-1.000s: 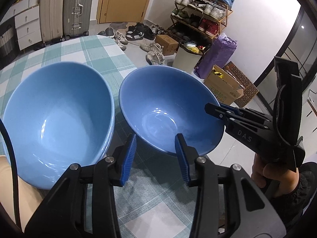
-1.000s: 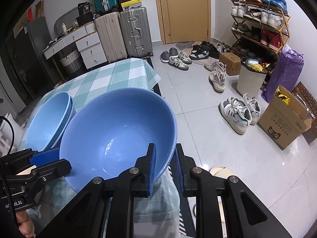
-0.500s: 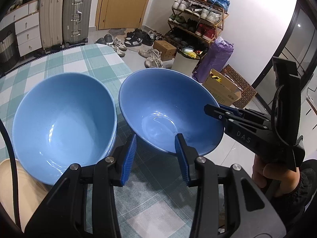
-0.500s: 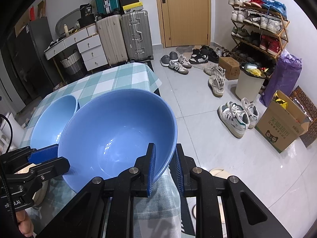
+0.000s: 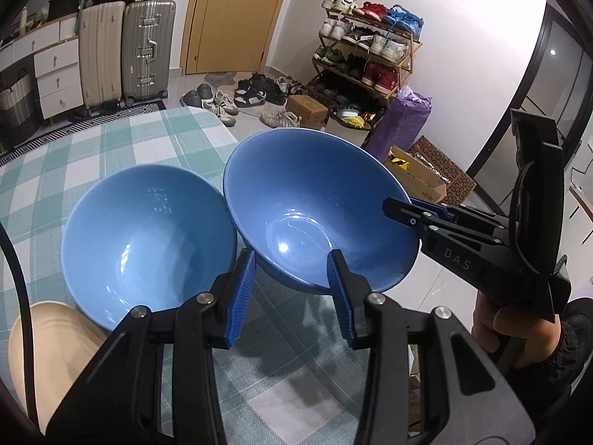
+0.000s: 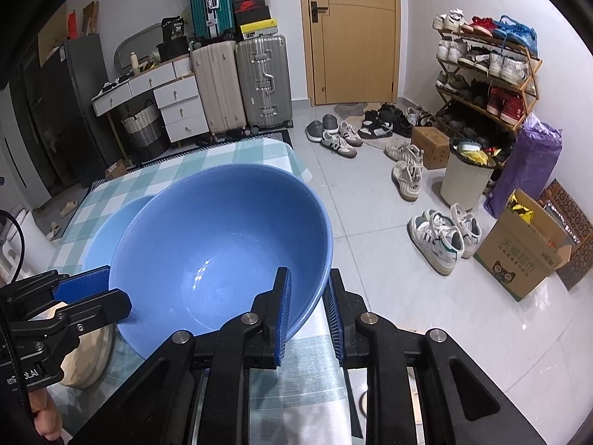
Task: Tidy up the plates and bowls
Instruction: 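Lift the blue bowl with both tools and carry it over the nested bowls, then lower the held blue bowl with both tools into the nested blue bowls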
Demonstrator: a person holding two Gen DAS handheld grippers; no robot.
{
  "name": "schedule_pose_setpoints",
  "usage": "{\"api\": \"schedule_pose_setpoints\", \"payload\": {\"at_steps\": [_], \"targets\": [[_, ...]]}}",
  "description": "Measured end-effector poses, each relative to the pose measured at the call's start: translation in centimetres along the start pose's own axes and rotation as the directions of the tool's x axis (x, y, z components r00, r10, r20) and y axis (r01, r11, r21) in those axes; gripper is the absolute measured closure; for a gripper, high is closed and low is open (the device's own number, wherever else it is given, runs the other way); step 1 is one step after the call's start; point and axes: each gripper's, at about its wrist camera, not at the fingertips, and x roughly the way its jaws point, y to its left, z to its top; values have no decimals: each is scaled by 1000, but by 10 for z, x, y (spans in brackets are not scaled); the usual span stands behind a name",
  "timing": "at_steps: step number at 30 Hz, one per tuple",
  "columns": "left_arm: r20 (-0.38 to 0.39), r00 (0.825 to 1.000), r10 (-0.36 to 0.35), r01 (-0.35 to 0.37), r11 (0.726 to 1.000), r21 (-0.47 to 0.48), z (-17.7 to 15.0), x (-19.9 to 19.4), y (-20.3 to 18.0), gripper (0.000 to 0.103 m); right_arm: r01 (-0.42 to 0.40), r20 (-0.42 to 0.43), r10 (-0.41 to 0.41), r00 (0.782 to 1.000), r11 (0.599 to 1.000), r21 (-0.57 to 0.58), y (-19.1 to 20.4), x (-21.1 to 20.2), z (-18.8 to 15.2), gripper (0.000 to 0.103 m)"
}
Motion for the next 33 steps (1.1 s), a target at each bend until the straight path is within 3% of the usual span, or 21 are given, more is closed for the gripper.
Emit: {"api": "schedule_pose_setpoints", "payload": {"at_steps": [21,33], "targets": [[99,994,38,-38,999,1,-7,-100,-12,66,-26,93,31,995,998,-52,52,-69,11,82],[136,987,83,-80,996,-27,-16,-146,-5,66,-62,109,72,991,994,-91,82,-75,17,82]]}}
